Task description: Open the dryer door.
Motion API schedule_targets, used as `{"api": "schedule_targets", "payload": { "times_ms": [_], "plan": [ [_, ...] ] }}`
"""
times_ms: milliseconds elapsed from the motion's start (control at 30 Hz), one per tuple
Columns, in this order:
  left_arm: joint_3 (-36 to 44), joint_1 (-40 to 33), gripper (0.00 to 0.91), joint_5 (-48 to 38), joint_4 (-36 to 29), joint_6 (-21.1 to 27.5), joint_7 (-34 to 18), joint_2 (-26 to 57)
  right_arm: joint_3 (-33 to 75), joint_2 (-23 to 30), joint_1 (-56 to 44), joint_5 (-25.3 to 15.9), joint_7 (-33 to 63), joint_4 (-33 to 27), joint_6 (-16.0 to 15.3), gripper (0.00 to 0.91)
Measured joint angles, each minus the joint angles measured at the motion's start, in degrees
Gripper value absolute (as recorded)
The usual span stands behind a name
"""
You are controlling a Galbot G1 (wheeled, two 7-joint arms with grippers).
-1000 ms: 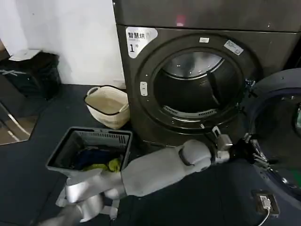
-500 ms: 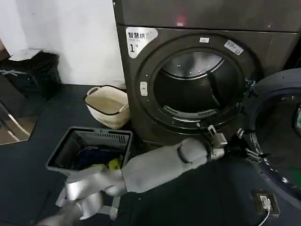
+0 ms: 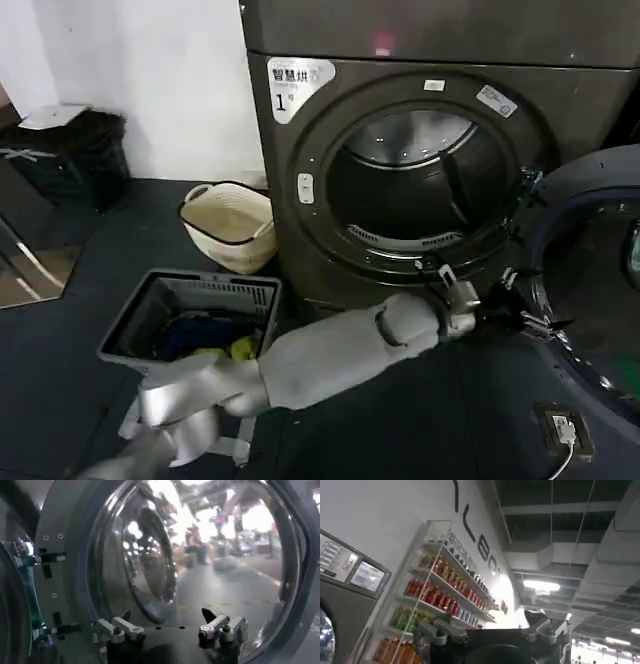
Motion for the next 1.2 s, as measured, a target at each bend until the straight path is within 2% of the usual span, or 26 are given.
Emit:
{"api": "schedule_targets", "payload": {
  "times_ms": [367, 667, 833, 967, 1200],
  "plan": [
    [-0.26, 0.61, 0.907, -3.36, -2.35, -3.55, 0.45, 0.0, 1.38, -0.37, -0.61, 0.01, 3.57, -0.4, 0.44, 0.907],
    [-0.81, 1.55, 0.907, -6.96, -6.44, -10.76, 1.32, 0.01, 2.51, -0.38, -0.53, -0.07, 4.93, 1.06, 0.57, 0.907],
    [-1.84, 2.38, 0.907, -7.49, -9.11, -16.26, 1.24, 0.0, 2.59, -0.39, -0.46, -0.29, 4.43, 0.84, 3.07, 0.907],
    [-2.26, 2.85, 0.907, -7.26, -10.45, -20.92, 1.5, 0.19, 2.53, -0.46, -0.48, -0.31, 4.02, 0.88, 3.73, 0.907],
    [-2.29, 3.19, 0.907, -6.83, -12.54, -25.91, 2.36, 4.92, 2.43, -0.88, -0.53, -0.55, 3.32, 0.52, 4.08, 0.907]
  ]
}}
